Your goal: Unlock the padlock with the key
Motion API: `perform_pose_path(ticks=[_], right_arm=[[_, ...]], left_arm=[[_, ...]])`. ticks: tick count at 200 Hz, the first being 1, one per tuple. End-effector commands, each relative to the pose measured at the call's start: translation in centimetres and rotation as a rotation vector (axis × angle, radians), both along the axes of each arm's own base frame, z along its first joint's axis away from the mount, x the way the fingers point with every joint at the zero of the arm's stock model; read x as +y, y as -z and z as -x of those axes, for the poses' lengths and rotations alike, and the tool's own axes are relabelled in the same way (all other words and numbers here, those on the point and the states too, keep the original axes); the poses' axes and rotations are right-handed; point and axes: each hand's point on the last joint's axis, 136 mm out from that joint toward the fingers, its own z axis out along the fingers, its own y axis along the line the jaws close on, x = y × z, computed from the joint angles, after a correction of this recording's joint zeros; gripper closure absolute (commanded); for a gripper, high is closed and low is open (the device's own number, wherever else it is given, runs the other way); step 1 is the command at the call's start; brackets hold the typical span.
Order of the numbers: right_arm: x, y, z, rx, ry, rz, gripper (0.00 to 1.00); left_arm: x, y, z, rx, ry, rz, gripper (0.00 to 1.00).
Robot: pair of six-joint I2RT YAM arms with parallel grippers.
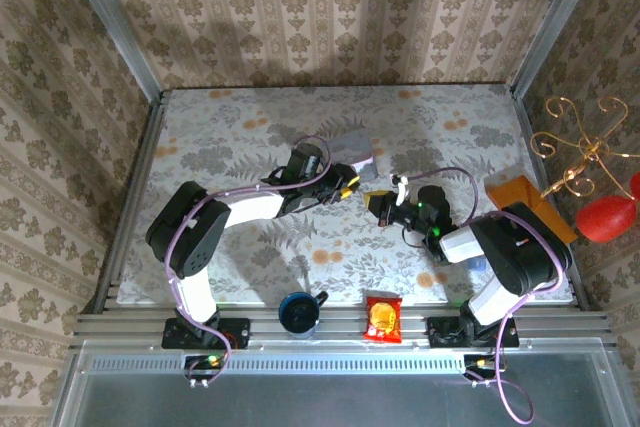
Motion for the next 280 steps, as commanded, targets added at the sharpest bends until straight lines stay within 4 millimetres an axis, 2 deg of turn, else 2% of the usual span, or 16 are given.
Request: perform_pose_path(ticks=[1,170,221,280], right_arm=[[0.4,-0.8,-0.7,-0.027,0.009,-0.018,1.0],[0.3,-1.7,0.0,-0.057,-0.007,-0.021,1.0],[0.2,-2.0,-0.4,-0.065,0.011,-0.02,1.0],[0.1,-1.2,-0.8,-0.04,0.022,-0.007,1.0]], left_arm=[[-0.9,-1.8,-0.9,-0.028,0.002,0.06,1.0],[-1.0,-1.8,-1.0,-0.027,0.002,0.066,1.0],[-1.0,-1.7,-0.9,-0.024,0.006,0.065,1.0],[-1.2,-2.2,-0.9,-0.028,0.011,0.082,1.0]])
